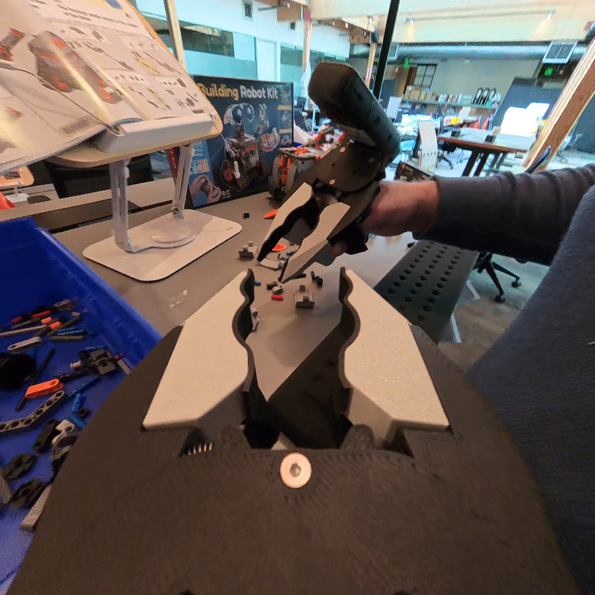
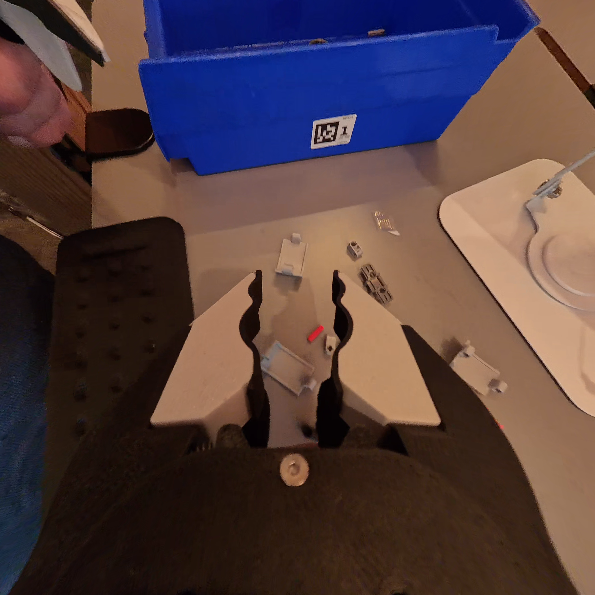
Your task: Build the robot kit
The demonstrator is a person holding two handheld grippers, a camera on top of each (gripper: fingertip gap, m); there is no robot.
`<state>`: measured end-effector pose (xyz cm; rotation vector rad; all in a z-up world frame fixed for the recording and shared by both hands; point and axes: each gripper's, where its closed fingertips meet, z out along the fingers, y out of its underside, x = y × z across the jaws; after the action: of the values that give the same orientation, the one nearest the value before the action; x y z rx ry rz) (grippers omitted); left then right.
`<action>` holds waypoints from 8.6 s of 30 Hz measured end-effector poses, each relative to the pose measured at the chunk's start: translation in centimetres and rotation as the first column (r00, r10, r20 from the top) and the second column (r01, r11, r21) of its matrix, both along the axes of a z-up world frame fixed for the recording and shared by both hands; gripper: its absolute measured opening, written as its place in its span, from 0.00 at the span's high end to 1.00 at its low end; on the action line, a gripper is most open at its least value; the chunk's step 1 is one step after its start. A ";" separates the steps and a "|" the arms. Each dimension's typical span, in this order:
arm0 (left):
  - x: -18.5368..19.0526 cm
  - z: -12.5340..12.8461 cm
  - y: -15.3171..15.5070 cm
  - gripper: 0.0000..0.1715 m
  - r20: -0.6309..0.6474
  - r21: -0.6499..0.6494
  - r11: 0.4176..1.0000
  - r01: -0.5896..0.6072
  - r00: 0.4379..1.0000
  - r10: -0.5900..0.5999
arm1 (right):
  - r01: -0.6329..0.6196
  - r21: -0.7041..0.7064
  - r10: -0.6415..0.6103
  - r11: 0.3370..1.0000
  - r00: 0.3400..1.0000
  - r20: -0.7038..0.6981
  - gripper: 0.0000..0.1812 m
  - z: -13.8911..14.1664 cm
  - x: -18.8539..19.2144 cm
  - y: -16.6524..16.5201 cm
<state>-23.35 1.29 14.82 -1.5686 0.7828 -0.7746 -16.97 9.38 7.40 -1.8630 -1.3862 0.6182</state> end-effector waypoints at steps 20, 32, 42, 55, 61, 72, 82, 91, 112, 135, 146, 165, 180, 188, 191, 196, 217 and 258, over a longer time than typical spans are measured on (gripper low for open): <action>-12.1 10.9 4.5 0.75 0.098 0.243 0.786 -0.569 0.820 0.563 | -0.071 0.249 0.112 0.966 0.982 -0.153 0.75 1.1 -6.2 -1.4; -42.2 15.3 27.7 0.66 -0.112 0.011 0.487 -0.873 0.483 0.868 | -0.087 0.158 0.122 0.984 0.966 -0.228 0.72 -0.5 -5.7 -2.2; -63.5 -28.8 26.9 0.47 -0.707 -0.504 0.228 -0.833 0.550 0.445 | 0.043 0.188 -0.001 0.981 0.975 -0.220 0.80 -1.1 -4.8 0.7; -69.3 -47.7 24.1 0.24 -0.819 -0.501 0.139 -0.854 0.520 0.244 | 0.175 0.120 -0.167 0.977 0.983 -0.073 0.80 -3.7 -3.5 3.4; -68.7 -50.9 22.9 0.27 -0.803 -0.536 0.135 -0.833 0.553 0.222 | 0.201 0.100 -0.199 0.974 0.980 -0.027 0.81 -4.5 -3.0 4.2; -68.2 -50.0 24.6 0.62 -0.763 -0.497 0.253 -0.830 0.557 0.329 | 0.197 0.101 -0.198 0.975 0.980 0.008 0.82 -5.0 -3.0 4.1; -68.5 -45.2 26.6 1.00 -0.714 -0.460 0.338 -0.821 0.569 0.408 | 0.183 0.118 -0.185 0.976 0.983 0.001 0.84 -4.9 -3.1 4.1; -65.1 -20.7 35.1 1.00 -0.565 -0.076 0.590 -0.804 0.522 0.639 | 0.214 0.260 -0.168 0.942 0.968 -0.189 0.84 0.2 -2.1 3.6; 1.4 21.9 24.5 1.00 -0.521 0.292 0.948 0.122 0.852 0.051 | 0.398 0.412 -0.134 0.820 0.833 -0.537 0.72 15.4 15.3 1.7; 26.4 4.0 8.2 0.94 -0.198 -0.324 0.871 0.370 0.873 -0.445 | 0.107 0.099 -0.033 0.989 0.828 -0.559 1.00 12.3 22.2 0.9; 24.8 4.1 9.8 0.45 0.289 -0.347 0.820 0.456 0.883 -0.369 | -0.031 0.119 0.107 0.992 0.689 -0.717 1.00 14.7 23.2 -0.9; 26.4 4.1 11.6 1.00 0.481 -0.246 0.745 0.620 0.746 -0.461 | -0.109 -0.262 -0.091 0.959 0.756 -0.649 1.00 8.1 24.0 1.2; 27.6 1.5 12.9 0.99 0.506 -0.390 0.688 0.612 0.767 -0.395 | -0.015 -0.342 -0.231 0.939 0.712 -0.663 1.00 7.6 24.7 3.5; 27.0 2.1 13.7 1.00 0.523 -0.354 0.718 0.599 0.764 -0.379 | -0.015 -0.382 -0.274 0.924 0.670 -0.690 1.00 7.7 25.1 4.0; 27.0 2.1 13.7 1.00 0.542 -0.355 0.711 0.607 0.753 -0.373 | -0.042 -0.364 -0.249 0.931 0.656 -0.713 1.00 8.2 25.1 3.7; 28.1 2.0 12.8 1.00 0.516 -0.354 0.697 0.623 0.752 -0.410 | -0.045 -0.328 -0.213 0.944 0.676 -0.705 1.00 8.5 24.9 3.2; 32.5 1.0 12.0 1.00 0.509 -0.413 0.646 0.642 0.751 -0.421 | 0.050 -0.446 -0.377 0.894 0.624 -0.684 1.00 6.8 31.5 2.1; 31.5 -1.1 11.9 1.00 0.341 -0.435 0.715 0.548 0.835 -0.432 | 0.078 -0.328 -0.259 0.942 0.789 -0.557 1.00 6.3 30.5 0.4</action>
<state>8.12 13.17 13.73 -1.7148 0.8904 -1.6452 13.52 9.78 13.67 -1.7572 -0.7263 1.2407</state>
